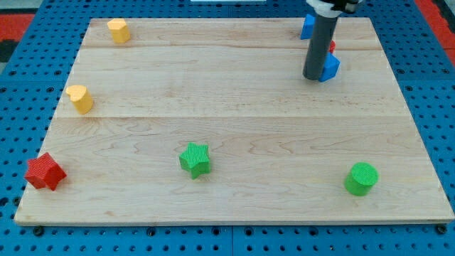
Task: Move the blue cube up and a bit right
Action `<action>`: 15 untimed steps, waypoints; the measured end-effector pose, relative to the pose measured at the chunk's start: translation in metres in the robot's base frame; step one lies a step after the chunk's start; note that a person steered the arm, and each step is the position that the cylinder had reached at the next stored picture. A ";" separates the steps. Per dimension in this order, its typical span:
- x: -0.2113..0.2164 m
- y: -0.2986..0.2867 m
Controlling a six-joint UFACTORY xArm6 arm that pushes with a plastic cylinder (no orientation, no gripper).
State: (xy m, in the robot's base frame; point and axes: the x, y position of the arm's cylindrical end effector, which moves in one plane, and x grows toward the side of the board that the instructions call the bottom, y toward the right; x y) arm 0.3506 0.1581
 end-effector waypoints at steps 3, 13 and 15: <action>0.052 -0.016; -0.041 0.145; -0.032 0.057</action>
State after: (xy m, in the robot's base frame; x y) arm 0.3183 0.2152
